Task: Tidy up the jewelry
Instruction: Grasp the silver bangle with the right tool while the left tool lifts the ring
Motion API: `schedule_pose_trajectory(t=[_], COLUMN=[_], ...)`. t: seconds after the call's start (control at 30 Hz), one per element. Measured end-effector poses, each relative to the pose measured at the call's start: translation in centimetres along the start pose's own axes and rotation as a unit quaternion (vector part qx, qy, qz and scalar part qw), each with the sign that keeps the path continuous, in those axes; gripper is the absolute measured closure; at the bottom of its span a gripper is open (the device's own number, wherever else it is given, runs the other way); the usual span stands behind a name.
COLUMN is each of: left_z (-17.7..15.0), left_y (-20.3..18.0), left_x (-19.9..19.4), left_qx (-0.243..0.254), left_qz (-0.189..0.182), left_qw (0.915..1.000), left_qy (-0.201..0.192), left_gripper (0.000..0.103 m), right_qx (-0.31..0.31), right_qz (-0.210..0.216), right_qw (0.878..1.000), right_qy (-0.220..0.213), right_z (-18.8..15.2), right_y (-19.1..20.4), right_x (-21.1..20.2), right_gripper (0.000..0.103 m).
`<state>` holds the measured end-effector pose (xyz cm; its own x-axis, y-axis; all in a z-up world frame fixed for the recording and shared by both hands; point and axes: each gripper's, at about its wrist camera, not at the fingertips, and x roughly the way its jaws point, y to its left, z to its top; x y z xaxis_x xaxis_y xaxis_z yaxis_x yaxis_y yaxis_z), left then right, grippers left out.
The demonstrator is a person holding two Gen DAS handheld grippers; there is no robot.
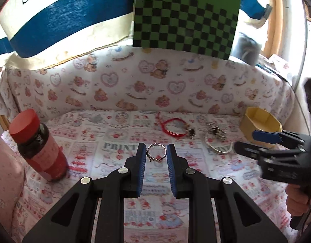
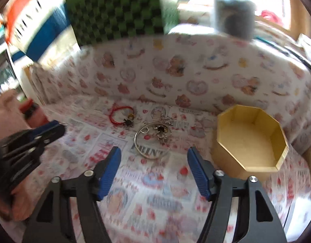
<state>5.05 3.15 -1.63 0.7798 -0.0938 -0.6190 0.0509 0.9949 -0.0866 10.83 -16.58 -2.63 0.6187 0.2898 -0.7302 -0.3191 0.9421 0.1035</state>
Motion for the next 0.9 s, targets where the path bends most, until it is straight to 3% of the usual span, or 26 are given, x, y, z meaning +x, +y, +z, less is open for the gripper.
schedule_pose_trajectory(t=[0.1, 0.17, 0.23, 0.37, 0.43, 0.5, 0.73, 0.9], left_z=[0.1, 0.1, 0.2, 0.3, 0.3, 0.2, 0.0, -0.4], left_y=[0.4, 0.8, 1.2, 1.7, 1.8, 2.0, 2.5, 1.5], left_x=[0.3, 0.4, 0.5, 0.7, 0.8, 0.8, 1.1, 1.3], left_qx=[-0.006, -0.013, -0.02, -0.036, -0.041, -0.045, -0.056, -0.035], left_qz=[0.006, 0.008, 0.011, 0.015, 0.022, 0.026, 0.019, 0.04], left_qw=[1.0, 0.9999, 0.9997, 0.9991, 0.9987, 0.9984, 0.9976, 0.9981], left_qy=[0.002, 0.003, 0.005, 0.016, 0.02, 0.021, 0.035, 0.029], left_gripper=[0.083, 0.083, 0.083, 0.083, 0.083, 0.083, 0.083, 0.083], right_qx=[0.003, -0.018, -0.033, -0.062, -0.07, -0.064, -0.058, -0.055], right_qz=[-0.01, -0.039, -0.055, -0.053, -0.047, -0.033, -0.041, 0.008], right_qw=[0.999, 0.998, 0.995, 0.991, 0.992, 0.993, 0.995, 0.998], right_qy=[0.036, 0.051, 0.07, 0.106, 0.096, 0.097, 0.075, 0.022], right_z=[2.0, 3.0, 3.5, 3.7, 3.8, 4.0, 2.2, -1.1], right_y=[0.5, 1.0, 1.3, 2.1, 2.4, 2.4, 2.2, 1.7], right_x=[2.7, 4.2, 5.6, 7.8, 8.0, 8.3, 6.3, 1.2], right_gripper=[0.036, 0.03, 0.03, 0.03, 0.031, 0.046, 0.046, 0.046])
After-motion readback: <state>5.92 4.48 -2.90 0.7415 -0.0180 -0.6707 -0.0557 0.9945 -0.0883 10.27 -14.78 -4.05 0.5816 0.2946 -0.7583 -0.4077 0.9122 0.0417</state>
